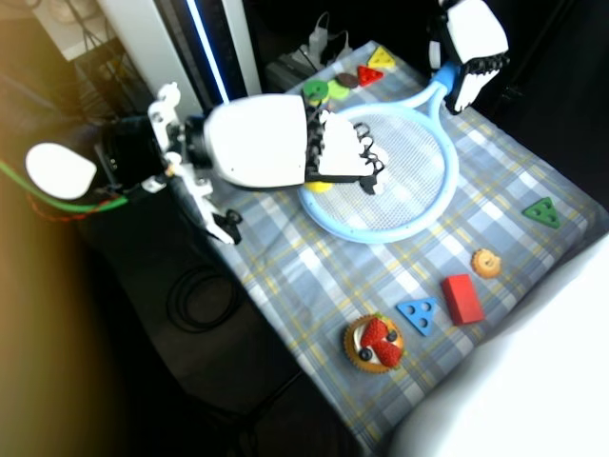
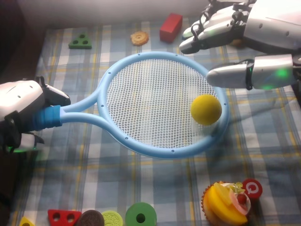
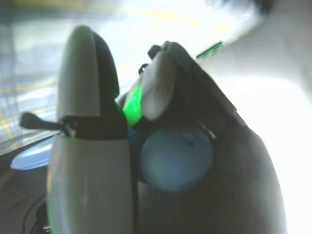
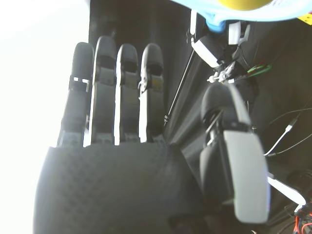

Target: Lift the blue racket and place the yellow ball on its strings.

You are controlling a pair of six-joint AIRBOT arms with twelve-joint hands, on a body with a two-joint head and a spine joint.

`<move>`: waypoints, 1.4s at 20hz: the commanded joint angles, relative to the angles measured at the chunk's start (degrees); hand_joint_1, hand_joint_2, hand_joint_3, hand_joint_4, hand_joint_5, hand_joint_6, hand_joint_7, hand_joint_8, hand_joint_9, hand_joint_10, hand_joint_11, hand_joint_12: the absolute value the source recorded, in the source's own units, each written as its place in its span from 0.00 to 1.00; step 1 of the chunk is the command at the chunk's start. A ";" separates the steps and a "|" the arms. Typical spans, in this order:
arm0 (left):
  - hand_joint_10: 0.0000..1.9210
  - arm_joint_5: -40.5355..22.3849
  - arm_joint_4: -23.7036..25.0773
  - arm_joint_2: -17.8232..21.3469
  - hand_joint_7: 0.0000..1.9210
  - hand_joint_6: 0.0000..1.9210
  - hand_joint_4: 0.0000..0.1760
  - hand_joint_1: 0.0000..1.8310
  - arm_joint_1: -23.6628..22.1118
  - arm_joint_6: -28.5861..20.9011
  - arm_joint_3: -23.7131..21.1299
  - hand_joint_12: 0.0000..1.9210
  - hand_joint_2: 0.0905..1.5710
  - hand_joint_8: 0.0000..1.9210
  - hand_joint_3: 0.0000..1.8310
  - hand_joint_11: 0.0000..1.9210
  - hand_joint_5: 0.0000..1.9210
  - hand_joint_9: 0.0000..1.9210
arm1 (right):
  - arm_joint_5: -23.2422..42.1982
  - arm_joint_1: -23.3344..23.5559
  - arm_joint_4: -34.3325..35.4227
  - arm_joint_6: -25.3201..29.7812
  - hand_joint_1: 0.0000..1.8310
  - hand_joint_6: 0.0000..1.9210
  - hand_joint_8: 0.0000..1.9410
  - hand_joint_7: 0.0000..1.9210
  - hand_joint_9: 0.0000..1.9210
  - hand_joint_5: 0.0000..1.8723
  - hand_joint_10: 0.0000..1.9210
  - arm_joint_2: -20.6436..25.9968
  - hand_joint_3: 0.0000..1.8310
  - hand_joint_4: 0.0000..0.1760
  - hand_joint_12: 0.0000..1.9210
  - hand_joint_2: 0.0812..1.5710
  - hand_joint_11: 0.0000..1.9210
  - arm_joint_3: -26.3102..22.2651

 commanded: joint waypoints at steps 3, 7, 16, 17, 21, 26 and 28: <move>1.00 -4.79 0.62 -0.43 0.60 1.00 0.99 0.99 -0.68 -0.28 0.87 0.91 0.70 1.00 0.00 0.68 0.42 0.77 | 6.14 0.54 3.13 0.17 0.00 0.00 0.00 0.31 0.30 0.35 0.00 -0.08 0.00 0.00 0.45 0.84 0.10 0.13; 1.00 -4.73 -0.48 -1.11 0.55 1.00 0.93 0.84 -0.71 1.98 0.88 0.99 0.72 1.00 0.01 0.72 0.43 0.71 | 6.14 0.52 3.64 0.17 0.00 0.00 0.00 0.32 0.29 0.35 0.00 -0.06 0.00 0.00 0.45 0.85 0.10 0.15; 0.00 -15.20 3.53 8.56 0.00 0.00 1.00 0.40 3.22 2.60 -8.64 0.14 0.49 0.00 0.00 0.00 0.00 0.01 | 8.61 -1.39 6.46 -0.81 0.01 0.00 0.00 0.33 0.31 0.37 0.00 2.60 0.00 0.00 0.47 0.87 0.11 -1.60; 0.00 -17.06 3.72 9.87 0.00 0.00 1.00 0.38 4.10 2.47 -9.76 0.09 0.49 0.00 0.00 0.00 0.00 0.00 | 9.80 -2.35 8.23 -2.09 0.03 0.00 0.00 0.33 0.31 0.37 0.00 3.54 0.00 0.00 0.46 0.87 0.11 -2.40; 0.00 -28.26 9.26 14.98 0.00 0.00 1.00 0.39 7.79 -14.62 -12.51 0.01 0.49 0.00 0.00 0.00 0.00 0.00 | 18.45 -8.44 18.34 -7.65 0.03 0.00 0.00 0.33 0.30 0.36 0.00 8.34 0.00 0.06 0.39 0.85 0.11 -6.20; 0.00 -50.07 15.68 16.64 0.00 0.00 1.00 0.41 12.43 -45.18 -11.70 0.00 0.45 0.00 0.00 0.00 0.00 0.00 | 45.09 -23.05 37.56 -12.68 0.25 0.00 0.00 0.28 0.30 0.21 0.00 10.40 0.00 0.00 0.34 0.80 0.12 -11.26; 0.00 -54.94 16.77 15.55 0.00 0.00 1.00 0.39 12.75 -56.30 -9.46 0.03 0.47 0.00 0.00 0.07 0.00 0.00 | 52.06 -27.73 41.70 -12.68 0.27 0.00 0.00 0.30 0.36 0.16 0.00 10.34 0.00 0.00 0.34 0.79 0.19 -12.21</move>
